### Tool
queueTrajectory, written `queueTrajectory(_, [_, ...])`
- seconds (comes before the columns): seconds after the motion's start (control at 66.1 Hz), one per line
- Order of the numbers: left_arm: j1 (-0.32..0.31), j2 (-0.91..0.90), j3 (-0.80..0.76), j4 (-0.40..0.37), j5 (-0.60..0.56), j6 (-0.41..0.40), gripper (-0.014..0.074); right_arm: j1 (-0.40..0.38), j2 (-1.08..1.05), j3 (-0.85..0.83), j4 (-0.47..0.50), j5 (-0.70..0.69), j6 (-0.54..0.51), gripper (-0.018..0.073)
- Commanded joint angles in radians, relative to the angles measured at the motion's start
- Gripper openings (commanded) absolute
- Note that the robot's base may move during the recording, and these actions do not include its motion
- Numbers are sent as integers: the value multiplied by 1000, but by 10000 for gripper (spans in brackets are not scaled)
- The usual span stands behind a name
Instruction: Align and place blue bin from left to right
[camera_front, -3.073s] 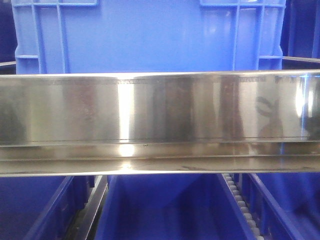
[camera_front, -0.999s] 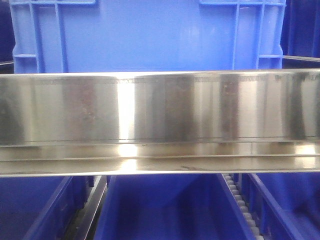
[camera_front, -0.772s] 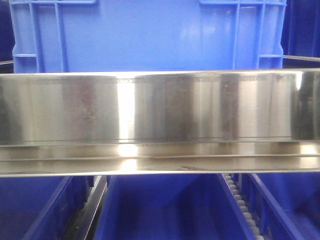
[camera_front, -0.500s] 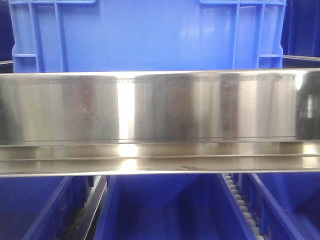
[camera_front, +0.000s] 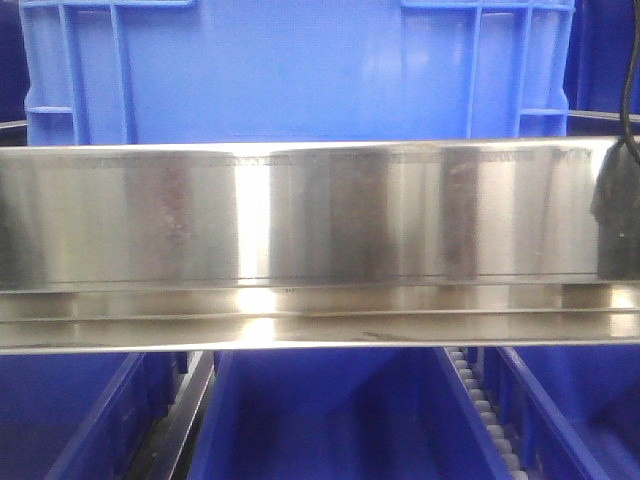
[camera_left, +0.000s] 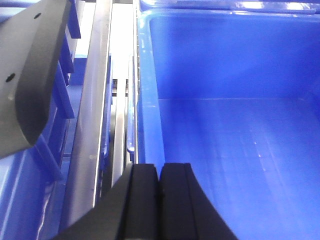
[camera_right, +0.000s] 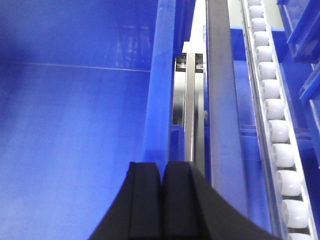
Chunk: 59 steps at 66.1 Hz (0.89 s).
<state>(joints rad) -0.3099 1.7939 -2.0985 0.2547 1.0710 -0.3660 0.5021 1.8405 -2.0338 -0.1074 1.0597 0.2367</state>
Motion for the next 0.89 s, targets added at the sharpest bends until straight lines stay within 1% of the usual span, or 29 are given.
queueTrajectory(0.0, [-6, -6, -10, -6, -1, -5, -111, -1, -5, -13, -16, -7, -1, 50])
queueTrajectory(0.015, [-6, -6, -10, -6, -1, -5, -111, -1, -5, -13, -16, -7, -1, 99])
queueTrajectory(0.03, [-6, -6, -10, -6, -1, -5, -111, -1, -5, -13, -16, -7, -1, 117])
queueTrajectory(0.045, [-6, -6, -10, -6, -1, -5, -111, -1, -5, -13, -16, -7, -1, 169])
queueTrajectory(0.061, [-6, -6, -10, -6, -1, -5, -111, -1, -5, -13, -16, -7, -1, 185])
queueTrajectory(0.091, [-6, -6, -10, -6, -1, -5, -111, -1, -5, -13, -16, -7, -1, 263])
queueTrajectory(0.121, [-6, -6, -10, -6, -1, -5, -111, -1, -5, -13, -16, -7, -1, 309])
queueTrajectory(0.151, [-6, -6, -10, -6, -1, -5, -111, -1, -3, -13, -16, -7, 1, 331])
queueTrajectory(0.348, [-6, -6, -10, -24, -1, -5, -111, -1, 14, -13, -14, -7, 9, 288])
queueTrajectory(0.606, [-6, -6, -10, -36, 3, -5, -111, -1, 48, -13, -14, 6, 58, 288])
queueTrajectory(0.878, [-6, -6, -10, -36, 3, -5, -111, 9, 57, -13, -14, 9, 58, 288])
